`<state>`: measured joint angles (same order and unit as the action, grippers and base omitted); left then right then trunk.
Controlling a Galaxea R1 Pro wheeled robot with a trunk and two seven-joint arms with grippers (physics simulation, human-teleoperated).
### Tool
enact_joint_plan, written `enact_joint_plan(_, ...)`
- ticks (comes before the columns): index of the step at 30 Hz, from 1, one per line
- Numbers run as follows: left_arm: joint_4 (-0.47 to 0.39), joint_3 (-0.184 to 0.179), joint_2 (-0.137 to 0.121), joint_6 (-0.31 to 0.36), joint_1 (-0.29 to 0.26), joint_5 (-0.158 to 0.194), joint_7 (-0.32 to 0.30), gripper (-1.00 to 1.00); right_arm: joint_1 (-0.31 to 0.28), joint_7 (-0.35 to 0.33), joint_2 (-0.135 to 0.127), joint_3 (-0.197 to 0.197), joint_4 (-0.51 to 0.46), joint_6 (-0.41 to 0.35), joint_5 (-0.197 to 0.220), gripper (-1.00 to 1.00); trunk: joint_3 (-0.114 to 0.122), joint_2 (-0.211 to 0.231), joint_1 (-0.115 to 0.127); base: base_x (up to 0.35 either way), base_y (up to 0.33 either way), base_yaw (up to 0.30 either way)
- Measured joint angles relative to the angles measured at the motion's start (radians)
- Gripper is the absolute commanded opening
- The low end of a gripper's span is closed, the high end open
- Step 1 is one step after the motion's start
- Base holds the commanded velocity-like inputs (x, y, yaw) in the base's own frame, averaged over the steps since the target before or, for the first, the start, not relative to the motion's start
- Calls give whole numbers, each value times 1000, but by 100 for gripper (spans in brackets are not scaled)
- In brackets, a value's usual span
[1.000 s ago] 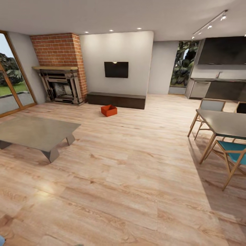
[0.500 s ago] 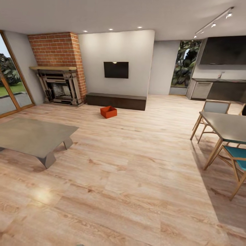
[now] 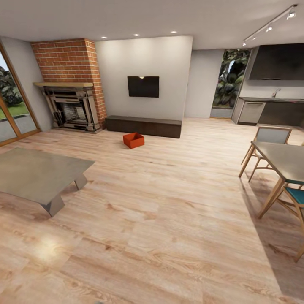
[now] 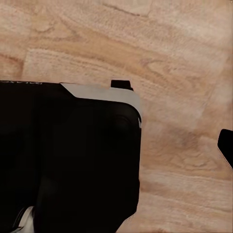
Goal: Move the two storage containers from the living room to the garage. In the garage, place one container on the floor and stack the other container on top of it (either order is fine).
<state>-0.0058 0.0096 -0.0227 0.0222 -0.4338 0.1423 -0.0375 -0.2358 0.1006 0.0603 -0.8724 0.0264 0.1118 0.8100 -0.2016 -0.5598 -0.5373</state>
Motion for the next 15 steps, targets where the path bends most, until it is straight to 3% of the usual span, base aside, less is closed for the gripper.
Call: enact_joint_plan(15, 0, 0, 0, 0, -1, 0, 0, 100, 0, 0, -2, 0, 0, 0, 0, 100, 0, 0, 0, 322, 0, 0)
